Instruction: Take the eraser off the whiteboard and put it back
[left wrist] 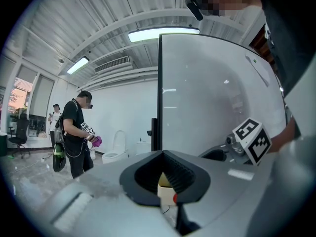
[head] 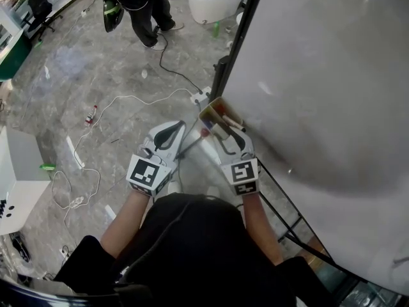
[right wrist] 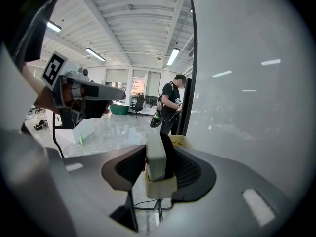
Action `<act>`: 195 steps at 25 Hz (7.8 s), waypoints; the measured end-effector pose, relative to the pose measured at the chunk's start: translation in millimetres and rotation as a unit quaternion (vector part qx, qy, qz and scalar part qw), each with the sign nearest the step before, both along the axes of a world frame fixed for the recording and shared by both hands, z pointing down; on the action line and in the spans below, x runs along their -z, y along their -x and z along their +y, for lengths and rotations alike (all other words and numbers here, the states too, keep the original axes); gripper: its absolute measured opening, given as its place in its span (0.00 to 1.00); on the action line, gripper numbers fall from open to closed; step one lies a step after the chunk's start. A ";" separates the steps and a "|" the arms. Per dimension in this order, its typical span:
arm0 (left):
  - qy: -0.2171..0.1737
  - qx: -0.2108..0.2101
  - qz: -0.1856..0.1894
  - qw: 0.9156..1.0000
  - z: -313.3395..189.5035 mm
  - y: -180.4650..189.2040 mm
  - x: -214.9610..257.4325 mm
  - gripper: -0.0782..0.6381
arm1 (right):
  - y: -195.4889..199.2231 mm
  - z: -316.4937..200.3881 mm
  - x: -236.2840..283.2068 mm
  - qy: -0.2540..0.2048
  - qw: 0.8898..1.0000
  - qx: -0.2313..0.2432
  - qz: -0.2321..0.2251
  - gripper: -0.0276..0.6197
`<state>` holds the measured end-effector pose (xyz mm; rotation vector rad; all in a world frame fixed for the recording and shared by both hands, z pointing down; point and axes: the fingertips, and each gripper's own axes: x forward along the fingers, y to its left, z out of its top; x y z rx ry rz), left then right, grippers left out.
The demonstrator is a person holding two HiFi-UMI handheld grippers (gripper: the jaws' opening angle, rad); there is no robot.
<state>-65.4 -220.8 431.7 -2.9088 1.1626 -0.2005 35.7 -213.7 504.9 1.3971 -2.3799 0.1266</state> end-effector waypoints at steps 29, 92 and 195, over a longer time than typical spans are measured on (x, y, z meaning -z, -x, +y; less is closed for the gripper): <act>-0.016 0.007 0.051 0.999 10.6 -6.0 38.8 0.12 | -14.7 46.9 130.5 -0.114 0.991 0.007 -0.064 0.32; -0.063 0.033 0.057 0.996 11.5 11.8 83.5 0.12 | -18.8 69.9 206.3 -0.203 0.974 0.041 -0.096 0.32; -0.020 0.059 0.009 0.998 9.9 34.2 25.1 0.12 | 1.2 3.7 -5.2 -0.017 1.000 0.007 0.001 0.34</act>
